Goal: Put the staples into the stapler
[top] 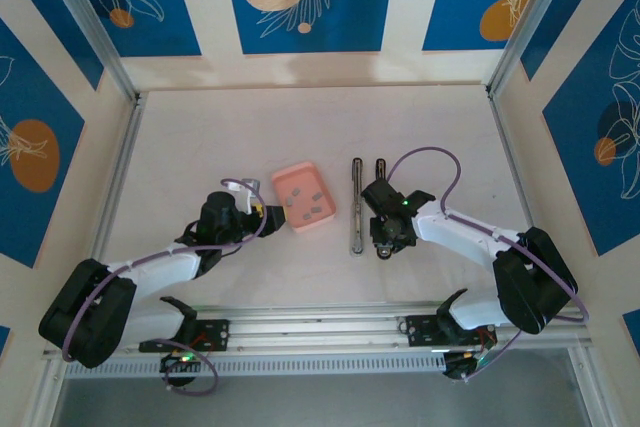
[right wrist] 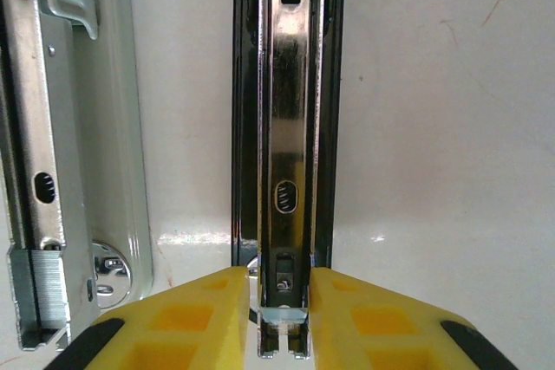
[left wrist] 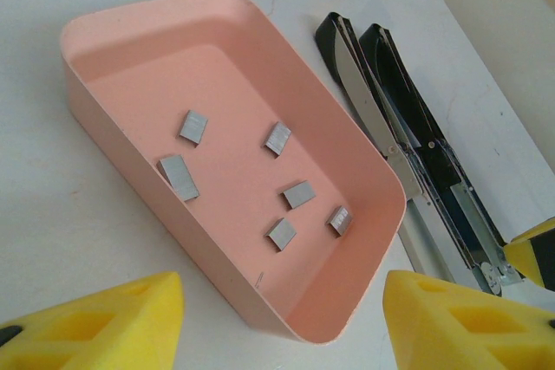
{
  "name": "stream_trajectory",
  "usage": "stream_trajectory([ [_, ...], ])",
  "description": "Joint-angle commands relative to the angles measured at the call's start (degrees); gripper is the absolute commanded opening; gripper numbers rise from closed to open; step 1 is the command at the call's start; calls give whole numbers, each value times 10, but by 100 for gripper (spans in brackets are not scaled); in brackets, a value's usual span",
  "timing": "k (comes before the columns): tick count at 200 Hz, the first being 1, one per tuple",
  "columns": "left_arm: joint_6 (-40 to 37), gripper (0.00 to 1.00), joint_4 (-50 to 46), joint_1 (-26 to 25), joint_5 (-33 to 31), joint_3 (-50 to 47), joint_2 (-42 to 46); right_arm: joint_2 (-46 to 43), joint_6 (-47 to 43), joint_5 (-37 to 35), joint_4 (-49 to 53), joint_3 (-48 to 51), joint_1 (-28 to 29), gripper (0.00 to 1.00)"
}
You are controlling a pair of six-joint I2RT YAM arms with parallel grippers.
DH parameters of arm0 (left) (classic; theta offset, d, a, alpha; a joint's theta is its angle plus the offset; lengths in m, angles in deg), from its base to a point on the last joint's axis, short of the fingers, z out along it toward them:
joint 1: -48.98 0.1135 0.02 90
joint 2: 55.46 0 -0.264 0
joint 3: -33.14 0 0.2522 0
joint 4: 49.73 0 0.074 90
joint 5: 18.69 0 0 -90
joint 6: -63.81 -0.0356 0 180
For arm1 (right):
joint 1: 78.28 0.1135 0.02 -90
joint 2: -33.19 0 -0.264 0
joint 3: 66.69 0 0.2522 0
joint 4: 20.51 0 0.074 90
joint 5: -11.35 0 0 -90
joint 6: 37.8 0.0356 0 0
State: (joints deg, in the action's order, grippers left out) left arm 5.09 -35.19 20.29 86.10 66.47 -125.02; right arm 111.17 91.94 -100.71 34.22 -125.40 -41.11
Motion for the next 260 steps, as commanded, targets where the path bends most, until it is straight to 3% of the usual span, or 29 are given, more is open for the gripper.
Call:
stream_trajectory([
  [1,-12,62,14,-7,0,14,3,2,7,4,20,-9,5,27],
  [120,-12,62,14,-7,0,14,4,-30,1,21,27,-24,-24,32],
  [260,-12,62,12,-8,-2,13,4,-6,2,77,-19,16,-86,27],
])
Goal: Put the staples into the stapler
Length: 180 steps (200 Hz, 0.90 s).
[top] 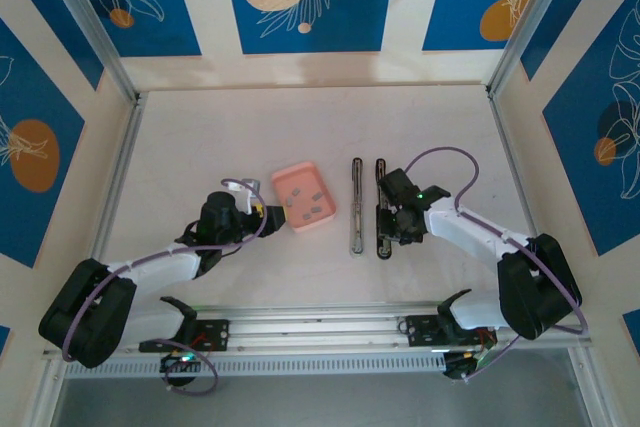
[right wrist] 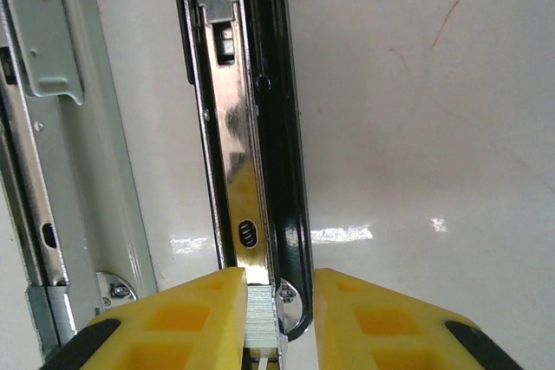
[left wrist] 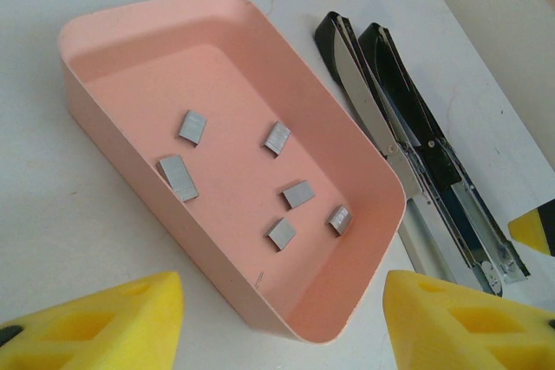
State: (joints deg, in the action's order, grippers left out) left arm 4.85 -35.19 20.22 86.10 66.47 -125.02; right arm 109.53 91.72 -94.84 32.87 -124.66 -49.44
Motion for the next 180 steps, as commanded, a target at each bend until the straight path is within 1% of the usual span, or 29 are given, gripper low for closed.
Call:
stream_trajectory([
  [1,-10,62,12,-7,-2,13,4,10,4,18,-6,9,-3,27],
  [98,-10,62,12,-7,-4,12,4,27,19,22,9,19,-3,25],
  [139,-10,62,12,-7,-1,10,5,23,24,26,18,20,6,25],
  [180,-10,62,12,-7,-1,11,8,16,24,6,47,-3,22,25],
])
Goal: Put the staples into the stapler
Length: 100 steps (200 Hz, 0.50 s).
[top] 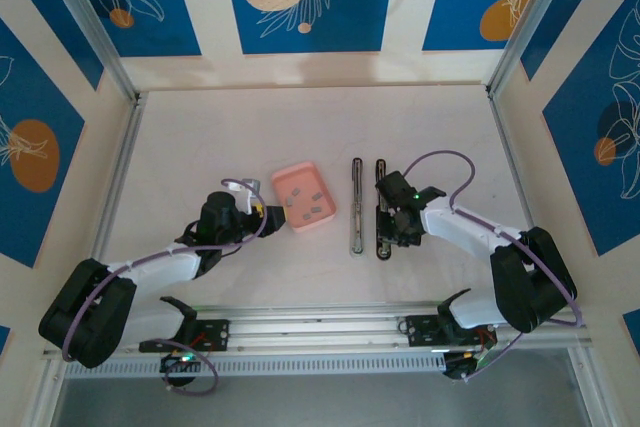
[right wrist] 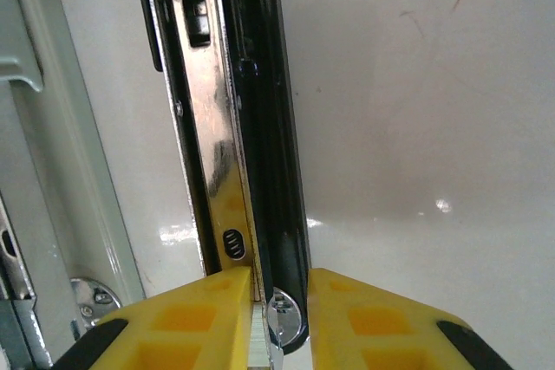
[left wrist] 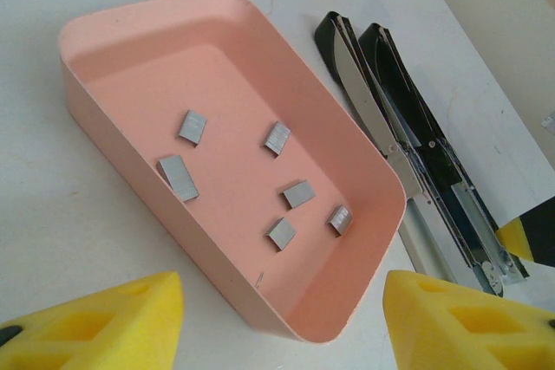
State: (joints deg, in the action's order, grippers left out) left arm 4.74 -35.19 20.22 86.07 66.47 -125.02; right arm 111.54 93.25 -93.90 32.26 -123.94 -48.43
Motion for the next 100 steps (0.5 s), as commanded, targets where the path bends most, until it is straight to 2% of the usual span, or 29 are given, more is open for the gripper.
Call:
stream_trajectory([
  [1,-9,62,12,-6,-1,10,8,-4,9,-4,54,-11,13,25],
  [64,-9,62,12,-7,-5,10,10,-23,-2,-29,83,-56,17,29],
  [100,-6,63,2,-7,-13,14,12,7,-37,-32,68,-108,9,33],
])
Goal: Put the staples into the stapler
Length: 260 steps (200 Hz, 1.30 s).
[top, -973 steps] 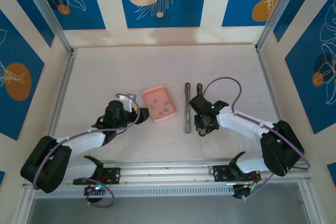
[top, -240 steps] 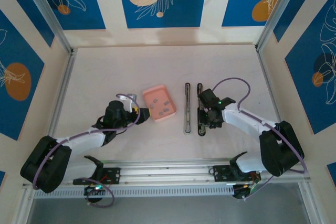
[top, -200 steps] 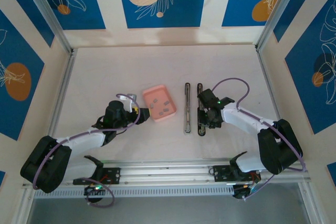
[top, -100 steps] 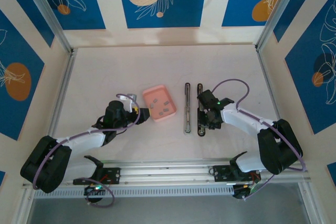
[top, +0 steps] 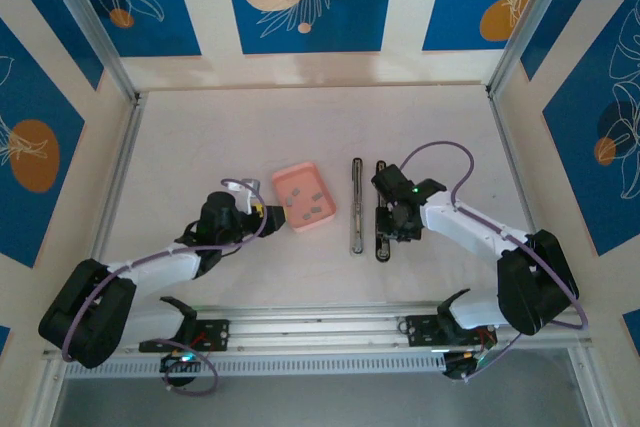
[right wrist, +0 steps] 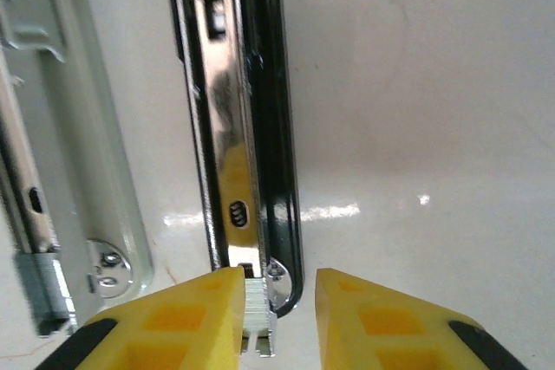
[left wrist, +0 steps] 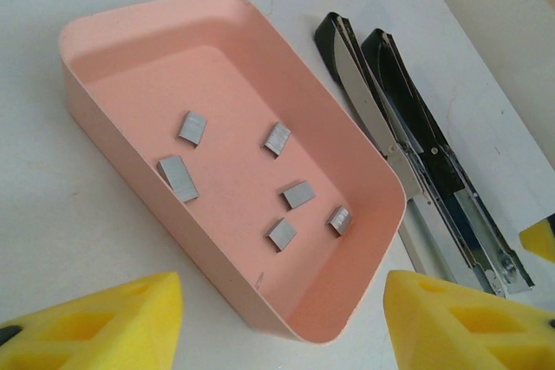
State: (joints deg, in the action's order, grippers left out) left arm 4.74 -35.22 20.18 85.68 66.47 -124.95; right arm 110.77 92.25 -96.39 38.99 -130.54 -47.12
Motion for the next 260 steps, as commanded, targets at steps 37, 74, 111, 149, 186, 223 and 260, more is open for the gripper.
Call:
stream_trajectory([
  [37,-6,63,-16,-5,-20,18,22,109,-72,0,-36,-120,-14,39],
  [74,-12,64,-40,-4,-32,26,32,220,-113,9,-53,-217,-28,45],
  [111,-13,65,-54,-3,-43,31,37,312,-144,19,-53,-308,-44,47],
  [149,-20,66,-75,-3,-55,34,44,388,-161,8,-32,-385,-54,47],
  [186,-36,67,-97,1,-64,38,54,439,-165,28,-32,-430,-59,47],
  [223,-44,67,-111,4,-67,41,60,478,-165,30,-22,-465,-61,45],
  [260,-44,68,-112,6,-67,40,55,490,-166,34,-22,-472,-62,37],
])
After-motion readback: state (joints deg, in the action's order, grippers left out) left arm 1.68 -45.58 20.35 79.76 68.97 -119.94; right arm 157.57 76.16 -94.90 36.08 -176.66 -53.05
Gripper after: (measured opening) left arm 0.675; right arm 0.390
